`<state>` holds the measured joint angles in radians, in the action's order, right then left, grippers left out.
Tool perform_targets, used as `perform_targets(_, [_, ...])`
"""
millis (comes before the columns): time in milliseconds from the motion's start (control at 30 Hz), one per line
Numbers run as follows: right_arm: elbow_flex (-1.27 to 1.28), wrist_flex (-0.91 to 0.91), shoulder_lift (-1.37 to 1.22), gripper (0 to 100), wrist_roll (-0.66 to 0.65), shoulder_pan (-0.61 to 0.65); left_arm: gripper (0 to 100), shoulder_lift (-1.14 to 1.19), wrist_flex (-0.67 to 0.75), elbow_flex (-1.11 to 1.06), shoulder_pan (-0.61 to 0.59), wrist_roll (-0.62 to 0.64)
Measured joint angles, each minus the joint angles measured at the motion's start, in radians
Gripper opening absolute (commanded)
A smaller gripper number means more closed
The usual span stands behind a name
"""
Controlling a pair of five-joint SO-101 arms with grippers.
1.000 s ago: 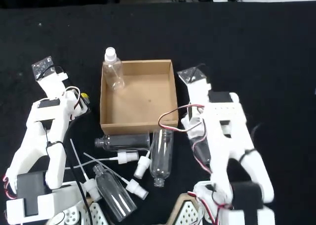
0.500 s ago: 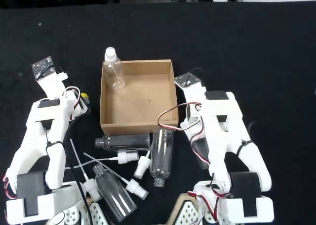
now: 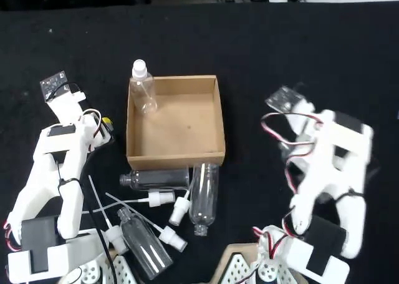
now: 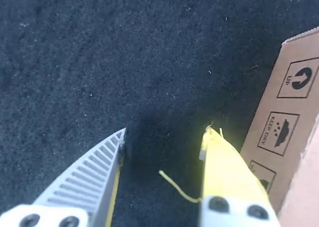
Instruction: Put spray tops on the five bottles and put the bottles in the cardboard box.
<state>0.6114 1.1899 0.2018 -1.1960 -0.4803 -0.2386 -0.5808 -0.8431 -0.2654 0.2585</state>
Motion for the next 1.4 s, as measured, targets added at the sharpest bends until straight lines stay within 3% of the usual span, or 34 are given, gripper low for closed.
perform_targets(100, [0.000,0.000,0.000,8.5,-0.130,-0.103,21,0.000,0.000,0.000,0.000,0.000])
perform_targets(200, [0.000,0.000,0.000,19.6,-0.235,-0.207,21,0.000,0.000,0.000,0.000,0.000])
perform_targets(367, [0.000,0.000,-0.035,30.2,-0.278,-0.307,21,0.000,0.000,0.000,0.000,0.000])
perform_targets(567, [0.000,0.000,-0.100,33.6,-0.261,-0.325,21,0.000,0.000,0.000,0.000,0.000])
perform_targets(800, [-0.071,0.000,-0.110,35.7,-0.021,-0.319,21,0.000,0.000,0.000,0.000,0.000])
perform_targets(1033, [-0.057,-0.011,-0.110,35.7,-0.083,-0.285,21,0.000,0.000,0.000,0.000,0.000])
perform_targets(1267, [0.060,-0.160,-0.110,35.6,-0.106,-0.279,21,0.000,0.000,0.000,0.000,0.000])
perform_targets(1400, [0.075,-0.176,-0.110,30.1,-0.106,-0.262,21,0.000,0.000,0.000,0.000,0.000])
